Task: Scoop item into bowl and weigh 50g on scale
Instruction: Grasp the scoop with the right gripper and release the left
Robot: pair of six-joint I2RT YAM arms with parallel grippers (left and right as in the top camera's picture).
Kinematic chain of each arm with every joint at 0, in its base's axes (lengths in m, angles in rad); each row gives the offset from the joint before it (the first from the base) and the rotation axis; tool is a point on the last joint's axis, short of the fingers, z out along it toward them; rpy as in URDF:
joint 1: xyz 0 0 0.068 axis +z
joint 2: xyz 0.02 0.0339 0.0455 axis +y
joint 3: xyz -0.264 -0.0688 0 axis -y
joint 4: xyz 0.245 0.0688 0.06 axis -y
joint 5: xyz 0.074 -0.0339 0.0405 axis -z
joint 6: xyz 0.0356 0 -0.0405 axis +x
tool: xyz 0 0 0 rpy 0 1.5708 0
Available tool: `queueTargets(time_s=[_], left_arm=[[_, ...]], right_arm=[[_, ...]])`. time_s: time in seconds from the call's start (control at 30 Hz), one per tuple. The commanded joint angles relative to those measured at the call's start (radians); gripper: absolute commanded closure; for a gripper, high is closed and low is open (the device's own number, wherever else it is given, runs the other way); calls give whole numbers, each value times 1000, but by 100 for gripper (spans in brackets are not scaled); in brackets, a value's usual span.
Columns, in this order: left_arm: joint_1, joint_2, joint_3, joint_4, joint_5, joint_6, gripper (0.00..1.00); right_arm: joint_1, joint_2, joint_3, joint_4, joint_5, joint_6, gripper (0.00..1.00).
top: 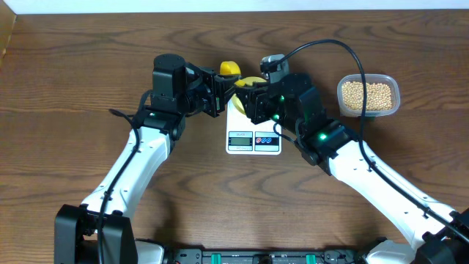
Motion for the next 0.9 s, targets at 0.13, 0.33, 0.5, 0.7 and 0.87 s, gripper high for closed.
queueTargets(time_s=[0.13,0.33,0.5,0.7,0.87], left_arm=[[-2,-9,12,2,23,29,93],[-16,-9,12,2,23,30,92],[-22,-9,12,10,22,29,93],[-22,-9,12,10,16,29,93],[-22,-9,12,10,16,30,92]], right_arm=[[9,3,20,38,-1,6,80],[9,3,20,27,-1,6,83],[10,3,20,10,-8,6,81],[10,3,20,11,-8,6,97],[6,3,21,12,-8,0,99]])
